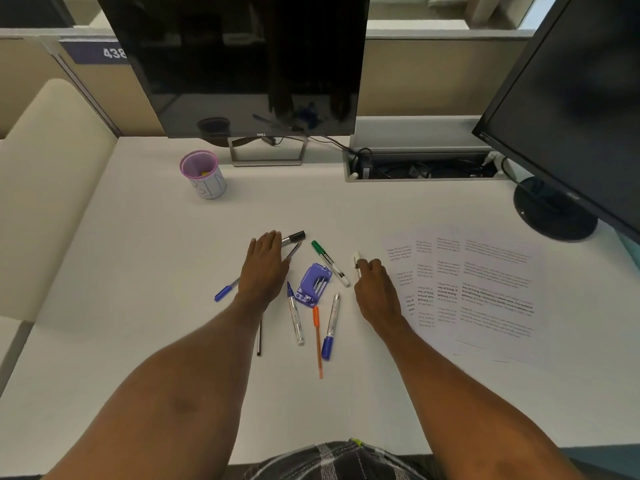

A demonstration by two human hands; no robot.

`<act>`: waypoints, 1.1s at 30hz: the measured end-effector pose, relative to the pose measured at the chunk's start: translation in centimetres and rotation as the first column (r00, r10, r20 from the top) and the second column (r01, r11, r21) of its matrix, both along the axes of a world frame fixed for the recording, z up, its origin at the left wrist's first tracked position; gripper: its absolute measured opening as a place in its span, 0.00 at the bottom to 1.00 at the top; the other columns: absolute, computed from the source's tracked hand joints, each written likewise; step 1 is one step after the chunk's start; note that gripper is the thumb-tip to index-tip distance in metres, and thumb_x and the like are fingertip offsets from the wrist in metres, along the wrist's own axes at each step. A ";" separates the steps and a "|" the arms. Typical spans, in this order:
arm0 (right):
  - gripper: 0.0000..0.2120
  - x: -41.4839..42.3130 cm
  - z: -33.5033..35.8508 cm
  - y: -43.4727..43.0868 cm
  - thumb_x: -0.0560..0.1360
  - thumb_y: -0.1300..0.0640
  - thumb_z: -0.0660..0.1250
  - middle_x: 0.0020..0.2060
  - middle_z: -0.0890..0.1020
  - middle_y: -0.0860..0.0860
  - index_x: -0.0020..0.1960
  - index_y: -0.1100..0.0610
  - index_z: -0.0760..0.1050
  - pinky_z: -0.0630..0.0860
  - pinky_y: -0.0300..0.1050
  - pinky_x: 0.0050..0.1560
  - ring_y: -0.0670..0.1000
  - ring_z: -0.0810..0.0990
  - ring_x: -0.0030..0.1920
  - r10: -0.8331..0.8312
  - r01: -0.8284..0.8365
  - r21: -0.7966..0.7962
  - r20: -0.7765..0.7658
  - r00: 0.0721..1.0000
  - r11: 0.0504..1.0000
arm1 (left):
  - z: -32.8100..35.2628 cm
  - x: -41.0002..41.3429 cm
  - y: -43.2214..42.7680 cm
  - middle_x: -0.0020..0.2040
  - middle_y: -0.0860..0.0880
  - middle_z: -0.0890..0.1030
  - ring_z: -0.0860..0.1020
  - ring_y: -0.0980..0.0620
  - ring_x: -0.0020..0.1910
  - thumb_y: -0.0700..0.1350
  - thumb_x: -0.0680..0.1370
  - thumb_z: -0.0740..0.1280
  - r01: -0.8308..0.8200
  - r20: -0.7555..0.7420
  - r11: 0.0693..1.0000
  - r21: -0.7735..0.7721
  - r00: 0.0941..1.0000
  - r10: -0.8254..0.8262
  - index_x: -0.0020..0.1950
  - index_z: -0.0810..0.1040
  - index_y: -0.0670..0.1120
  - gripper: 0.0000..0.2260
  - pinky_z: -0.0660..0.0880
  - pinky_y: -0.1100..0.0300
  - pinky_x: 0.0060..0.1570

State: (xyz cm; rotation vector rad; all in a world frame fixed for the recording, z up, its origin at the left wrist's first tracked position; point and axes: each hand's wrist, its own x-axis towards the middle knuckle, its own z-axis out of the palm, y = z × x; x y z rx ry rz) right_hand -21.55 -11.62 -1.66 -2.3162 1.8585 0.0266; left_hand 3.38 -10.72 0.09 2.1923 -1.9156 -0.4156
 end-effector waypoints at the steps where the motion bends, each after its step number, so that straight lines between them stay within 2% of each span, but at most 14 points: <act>1: 0.21 0.2 0.0 -0.4 0.82 0.54 0.65 0.61 0.76 0.54 0.73 0.56 0.66 0.74 0.37 0.54 0.48 0.77 0.54 -0.004 0.004 0.000 0.031 1.000 1.000 | 0.0 0.0 -0.5 0.81 0.43 0.64 0.61 0.43 0.81 0.49 0.85 0.63 -0.001 0.001 1.000 0.004 1.000 0.001 0.81 0.60 0.42 0.27 0.54 0.48 0.81; 4: 0.18 0.9 -0.2 -1.5 0.82 0.57 0.64 0.60 0.77 0.55 0.71 0.57 0.69 0.77 0.40 0.54 0.50 0.78 0.53 0.002 0.000 -0.016 0.146 0.989 1.000 | 0.1 0.2 -1.7 0.77 0.42 0.69 0.66 0.42 0.76 0.52 0.83 0.66 -0.004 0.019 1.000 0.015 1.000 0.004 0.79 0.64 0.41 0.28 0.63 0.50 0.77; 7: 0.17 1.7 -0.6 -2.4 0.83 0.52 0.62 0.60 0.78 0.55 0.70 0.57 0.71 0.77 0.42 0.55 0.51 0.78 0.55 -0.001 0.010 -0.046 0.191 0.982 0.999 | -0.2 0.4 -2.7 0.76 0.43 0.70 0.68 0.43 0.75 0.51 0.83 0.67 0.001 0.034 0.999 0.040 0.999 -0.003 0.79 0.65 0.42 0.28 0.65 0.50 0.75; 10: 0.22 2.7 -0.6 -3.2 0.81 0.44 0.64 0.60 0.77 0.54 0.70 0.55 0.70 0.77 0.43 0.56 0.51 0.78 0.56 -0.008 0.018 -0.037 0.249 0.969 0.999 | -0.5 0.5 -3.5 0.73 0.43 0.72 0.70 0.43 0.71 0.51 0.82 0.68 0.011 0.044 0.998 0.059 0.999 -0.014 0.77 0.67 0.42 0.26 0.70 0.51 0.70; 12: 0.26 3.3 -0.7 -3.7 0.79 0.43 0.68 0.60 0.77 0.53 0.71 0.55 0.69 0.78 0.45 0.56 0.51 0.78 0.57 0.003 0.002 -0.017 0.291 0.957 1.000 | -0.8 0.5 -4.0 0.71 0.43 0.74 0.71 0.43 0.69 0.49 0.82 0.68 0.019 0.037 0.998 0.062 0.999 -0.021 0.76 0.68 0.42 0.25 0.71 0.51 0.67; 16: 0.27 3.9 -1.0 -4.3 0.78 0.43 0.70 0.62 0.76 0.54 0.71 0.55 0.68 0.78 0.46 0.56 0.52 0.77 0.58 0.020 -0.022 0.002 0.278 0.961 1.000 | -1.2 0.5 -5.0 0.66 0.43 0.76 0.73 0.43 0.65 0.45 0.83 0.66 -0.006 -0.022 0.998 0.064 1.000 0.007 0.72 0.73 0.42 0.19 0.74 0.51 0.62; 20: 0.22 4.0 -1.1 -4.8 0.79 0.48 0.70 0.60 0.77 0.55 0.69 0.55 0.70 0.79 0.46 0.54 0.52 0.78 0.56 0.038 -0.035 -0.018 0.271 0.962 0.999 | -1.4 0.3 -6.1 0.64 0.42 0.76 0.73 0.43 0.64 0.43 0.83 0.65 -0.012 -0.059 0.997 0.070 0.998 0.016 0.69 0.75 0.40 0.15 0.76 0.50 0.58; 27: 0.21 3.9 -1.0 -5.2 0.81 0.51 0.67 0.63 0.77 0.56 0.71 0.56 0.70 0.79 0.44 0.56 0.52 0.78 0.58 0.020 -0.024 0.012 0.283 0.959 1.000 | -1.0 0.4 -8.8 0.64 0.42 0.75 0.74 0.42 0.63 0.42 0.83 0.65 -0.021 -0.102 0.995 0.099 0.994 0.031 0.68 0.76 0.40 0.14 0.77 0.45 0.58; 33: 0.25 3.3 -0.8 -4.6 0.82 0.53 0.65 0.65 0.75 0.55 0.77 0.53 0.65 0.79 0.45 0.58 0.52 0.76 0.61 -0.017 0.007 0.038 0.278 0.961 0.999 | -0.6 2.4 -10.2 0.61 0.38 0.75 0.74 0.38 0.62 0.40 0.81 0.66 -0.061 -0.128 0.993 0.098 0.989 0.073 0.63 0.77 0.37 0.12 0.76 0.42 0.57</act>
